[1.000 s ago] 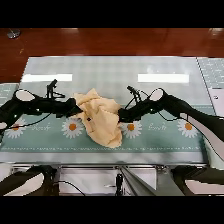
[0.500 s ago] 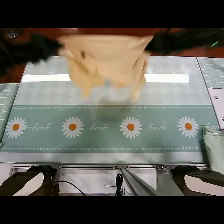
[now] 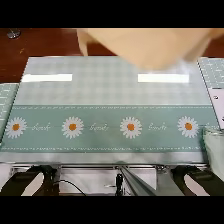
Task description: Fold the shirts.
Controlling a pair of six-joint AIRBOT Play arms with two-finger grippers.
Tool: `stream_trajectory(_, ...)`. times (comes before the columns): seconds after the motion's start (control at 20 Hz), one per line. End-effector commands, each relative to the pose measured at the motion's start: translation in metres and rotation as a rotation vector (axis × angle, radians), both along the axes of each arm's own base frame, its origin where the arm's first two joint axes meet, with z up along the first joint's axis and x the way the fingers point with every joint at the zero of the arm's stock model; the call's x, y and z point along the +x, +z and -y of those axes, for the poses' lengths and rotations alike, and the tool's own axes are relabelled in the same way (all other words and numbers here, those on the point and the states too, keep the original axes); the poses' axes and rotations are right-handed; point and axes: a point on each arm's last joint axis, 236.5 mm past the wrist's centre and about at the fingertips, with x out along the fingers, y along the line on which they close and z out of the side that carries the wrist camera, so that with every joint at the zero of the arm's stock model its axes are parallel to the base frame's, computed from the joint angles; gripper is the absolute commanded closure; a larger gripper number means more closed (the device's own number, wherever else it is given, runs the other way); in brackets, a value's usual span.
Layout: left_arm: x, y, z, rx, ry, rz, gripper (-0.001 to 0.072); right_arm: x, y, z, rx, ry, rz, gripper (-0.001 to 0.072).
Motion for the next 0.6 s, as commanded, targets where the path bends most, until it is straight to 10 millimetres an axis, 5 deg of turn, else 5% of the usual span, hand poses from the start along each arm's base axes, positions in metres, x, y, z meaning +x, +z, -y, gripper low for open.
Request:
stream_trajectory(0.0,-0.05,-0.053,0.015,0.186,-0.091,-0.167,0.0684,-0.061,0.0,0.015,-0.051,-0.04,0.045,0.0683)
stream_trajectory(0.25,-0.07,-0.152,0.016,0.229,-0.148,-0.477,0.0685,-0.077,-0.042,0.015,-0.091,-0.021,-0.126,0.0683)
stream_trajectory(0.4,-0.069,-0.246,0.013,0.206,-0.163,-0.718,0.0685,-0.052,-0.095,0.004,-0.085,0.027,-0.301,0.0683)
stream_trajectory(0.55,-0.075,-0.354,0.015,0.165,-0.196,-1.006,0.0684,-0.006,-0.17,-0.008,-0.023,0.045,-0.484,0.0683)
